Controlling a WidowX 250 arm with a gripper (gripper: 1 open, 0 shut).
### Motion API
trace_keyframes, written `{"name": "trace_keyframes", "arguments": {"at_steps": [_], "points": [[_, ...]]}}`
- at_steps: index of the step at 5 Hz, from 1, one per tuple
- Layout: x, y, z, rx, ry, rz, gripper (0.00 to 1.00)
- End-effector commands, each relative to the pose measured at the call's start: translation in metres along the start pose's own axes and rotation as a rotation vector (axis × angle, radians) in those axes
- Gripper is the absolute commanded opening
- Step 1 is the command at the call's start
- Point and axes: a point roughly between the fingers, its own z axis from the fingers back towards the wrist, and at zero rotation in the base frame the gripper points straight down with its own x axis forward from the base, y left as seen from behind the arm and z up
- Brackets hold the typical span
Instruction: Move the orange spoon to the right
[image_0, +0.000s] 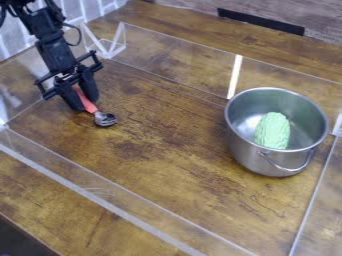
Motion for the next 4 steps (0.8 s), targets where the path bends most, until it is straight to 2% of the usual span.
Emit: {"name": "trace_keyframes", "arguments": {"at_steps": [1,4], "points": [[-0.0006,0.0012,0.0186,-0.036,-0.052,0.028,0.0],[-0.0013,0.0024,0.024,-0.031,-0.079,0.104,0.0]]}}
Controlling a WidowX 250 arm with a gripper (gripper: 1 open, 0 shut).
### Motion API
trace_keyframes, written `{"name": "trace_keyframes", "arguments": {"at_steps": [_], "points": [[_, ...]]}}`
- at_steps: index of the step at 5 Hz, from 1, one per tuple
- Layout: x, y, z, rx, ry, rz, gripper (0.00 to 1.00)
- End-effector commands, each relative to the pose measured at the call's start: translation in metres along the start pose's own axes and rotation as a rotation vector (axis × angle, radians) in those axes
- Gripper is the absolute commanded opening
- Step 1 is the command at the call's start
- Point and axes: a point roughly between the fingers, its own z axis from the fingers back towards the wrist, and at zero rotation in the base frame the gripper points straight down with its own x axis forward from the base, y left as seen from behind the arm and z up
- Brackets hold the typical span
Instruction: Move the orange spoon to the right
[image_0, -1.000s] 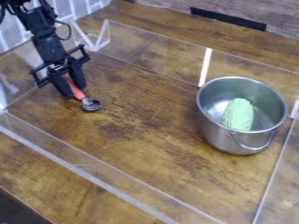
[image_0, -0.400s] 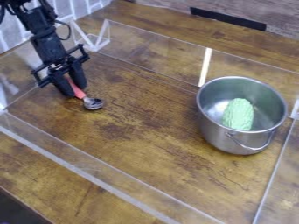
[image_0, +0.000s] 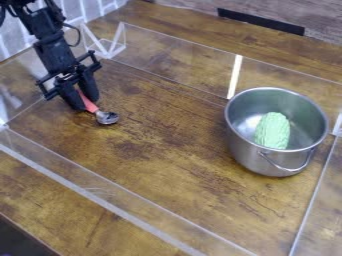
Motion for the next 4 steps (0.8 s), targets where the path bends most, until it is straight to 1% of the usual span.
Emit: {"name": "trace_keyframes", "arguments": {"at_steps": [1,3,4], "points": [[-0.005,0.001,0.028,-0.04,-0.062,0.017,0.0],[-0.032,-0.023,0.056,-0.09,-0.05,0.025,0.0],[-0.049,-0.042,0.074,-0.12,-0.038,0.016,0.0]]}}
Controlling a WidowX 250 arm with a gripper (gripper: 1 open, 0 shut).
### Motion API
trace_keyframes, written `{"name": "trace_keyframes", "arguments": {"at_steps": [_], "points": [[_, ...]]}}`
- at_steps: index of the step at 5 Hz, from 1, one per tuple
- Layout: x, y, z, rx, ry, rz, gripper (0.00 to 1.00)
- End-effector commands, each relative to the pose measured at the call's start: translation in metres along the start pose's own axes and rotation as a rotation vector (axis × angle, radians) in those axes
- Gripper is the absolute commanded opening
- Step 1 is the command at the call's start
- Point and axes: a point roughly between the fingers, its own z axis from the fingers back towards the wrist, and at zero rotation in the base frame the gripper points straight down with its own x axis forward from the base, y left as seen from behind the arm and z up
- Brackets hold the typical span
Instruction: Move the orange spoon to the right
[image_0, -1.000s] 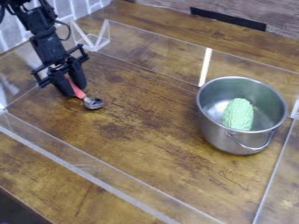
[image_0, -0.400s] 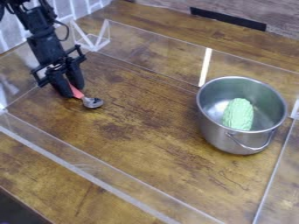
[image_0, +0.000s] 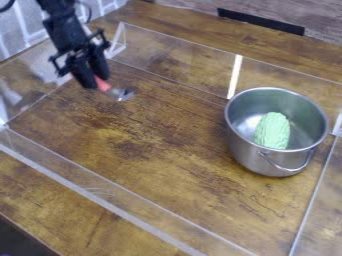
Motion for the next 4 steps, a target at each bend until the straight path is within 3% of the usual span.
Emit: {"name": "trace_keyframes", "arguments": {"at_steps": [1,2,3,4], "points": [[-0.047,-0.031,0.05,-0.113,-0.05,-0.053,0.0],[-0.074,-0.059,0.058,-0.118,-0.042,-0.064,0.0],[-0.096,-0.084,0.044,-0.114,-0.027,-0.092,0.0],[-0.114,-0.089,0.038,-0.109,-0.023,-0.119,0.0]]}}
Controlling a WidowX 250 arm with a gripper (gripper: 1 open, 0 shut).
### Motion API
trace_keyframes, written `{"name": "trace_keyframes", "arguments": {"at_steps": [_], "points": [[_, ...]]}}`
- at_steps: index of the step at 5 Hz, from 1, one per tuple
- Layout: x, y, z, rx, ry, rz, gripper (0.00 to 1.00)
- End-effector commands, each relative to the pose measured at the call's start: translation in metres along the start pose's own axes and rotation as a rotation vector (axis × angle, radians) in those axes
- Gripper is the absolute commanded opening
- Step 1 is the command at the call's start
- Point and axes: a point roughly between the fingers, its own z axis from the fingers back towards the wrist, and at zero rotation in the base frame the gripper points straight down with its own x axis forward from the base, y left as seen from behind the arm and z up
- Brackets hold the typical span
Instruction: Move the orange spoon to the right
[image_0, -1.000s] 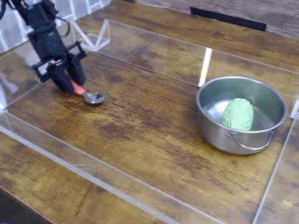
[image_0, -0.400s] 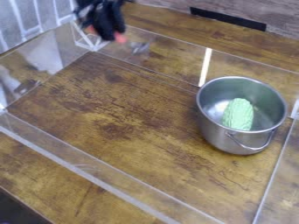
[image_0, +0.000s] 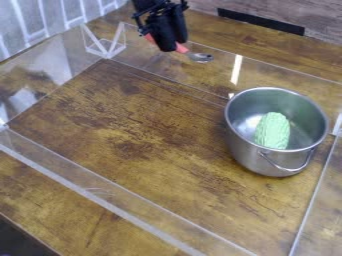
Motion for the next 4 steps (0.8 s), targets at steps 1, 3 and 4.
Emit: {"name": "trace_keyframes", "arguments": {"at_steps": [1,3,4], "points": [[-0.026,-0.002,0.018,-0.072,-0.02,-0.065,0.0],[-0.036,-0.001,0.006,-0.095,-0.017,-0.098,0.0],[-0.039,-0.002,0.004,-0.106,-0.019,-0.108,0.0]]}}
